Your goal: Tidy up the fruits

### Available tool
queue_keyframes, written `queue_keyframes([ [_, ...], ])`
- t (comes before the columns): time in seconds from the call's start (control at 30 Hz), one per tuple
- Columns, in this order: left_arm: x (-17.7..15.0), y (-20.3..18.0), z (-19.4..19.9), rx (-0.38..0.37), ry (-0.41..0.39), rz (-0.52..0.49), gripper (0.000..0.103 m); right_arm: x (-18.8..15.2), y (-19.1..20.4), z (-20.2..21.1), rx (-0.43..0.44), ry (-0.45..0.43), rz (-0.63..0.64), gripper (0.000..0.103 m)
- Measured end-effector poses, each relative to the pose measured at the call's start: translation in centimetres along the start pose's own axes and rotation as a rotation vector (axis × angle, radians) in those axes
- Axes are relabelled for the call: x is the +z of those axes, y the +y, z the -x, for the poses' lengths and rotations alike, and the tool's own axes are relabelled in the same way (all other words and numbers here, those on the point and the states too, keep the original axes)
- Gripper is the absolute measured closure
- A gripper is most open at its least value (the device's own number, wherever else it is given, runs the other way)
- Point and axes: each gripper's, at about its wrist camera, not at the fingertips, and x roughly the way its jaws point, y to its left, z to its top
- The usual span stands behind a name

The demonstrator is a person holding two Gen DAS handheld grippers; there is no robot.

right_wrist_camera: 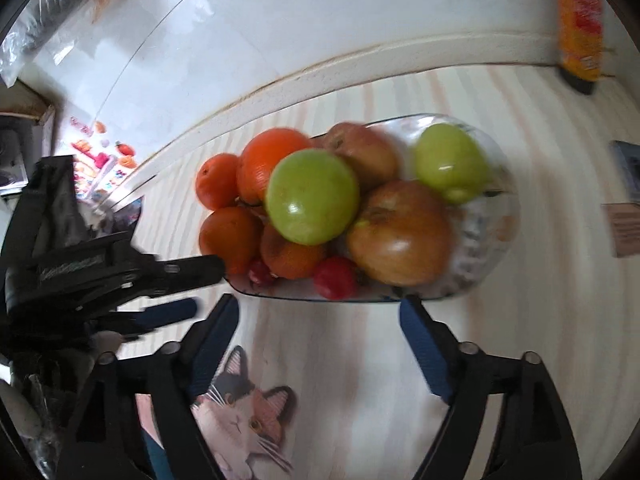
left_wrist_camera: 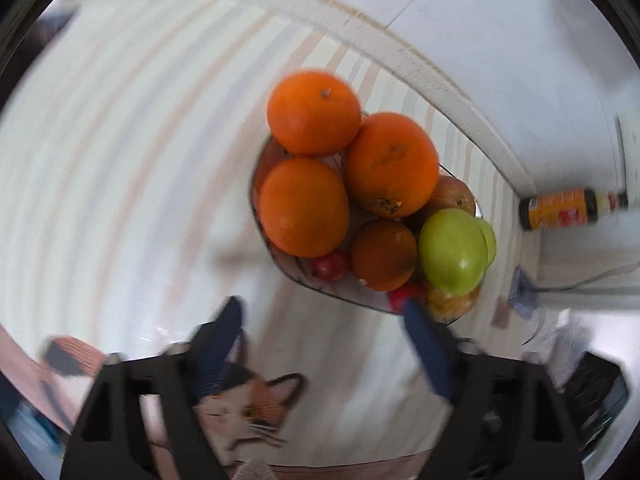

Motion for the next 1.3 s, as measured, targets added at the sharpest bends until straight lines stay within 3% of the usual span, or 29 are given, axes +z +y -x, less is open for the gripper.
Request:
queue_keyframes([
  [0.2,-2.8,-0.7,3.3,0.219,-0.104,-0.214,0.005,-0.6,-0.1,4.1,-0.216,0.016,0.019,0.006],
  [0.37,-4.6,-0.6,4.8,0.276,-0.153,-0.295,0.005,-1.9,-0.1,7.5,-0.342,-0.041,0.036,0.003],
  [0.8,-7.5,-1.9,10.8,0.229,-0.263,-0.413,0.005,-4.0,4.5,14.0,-0.396,-0.174,0.001,0.003],
  [1.0,-10.5,-2.4,15.4,0.241,-0.359,-0.451,0.005,-6.4,7.1,18.3,-0.391,-0.233,0.012,0.003],
  [1.3,-16.9,-2.4,22.4,0.211,-0.509,-0.411,0.005,-11.2,9.4,26.9,-0.374,-0.345,0.064,0.003],
])
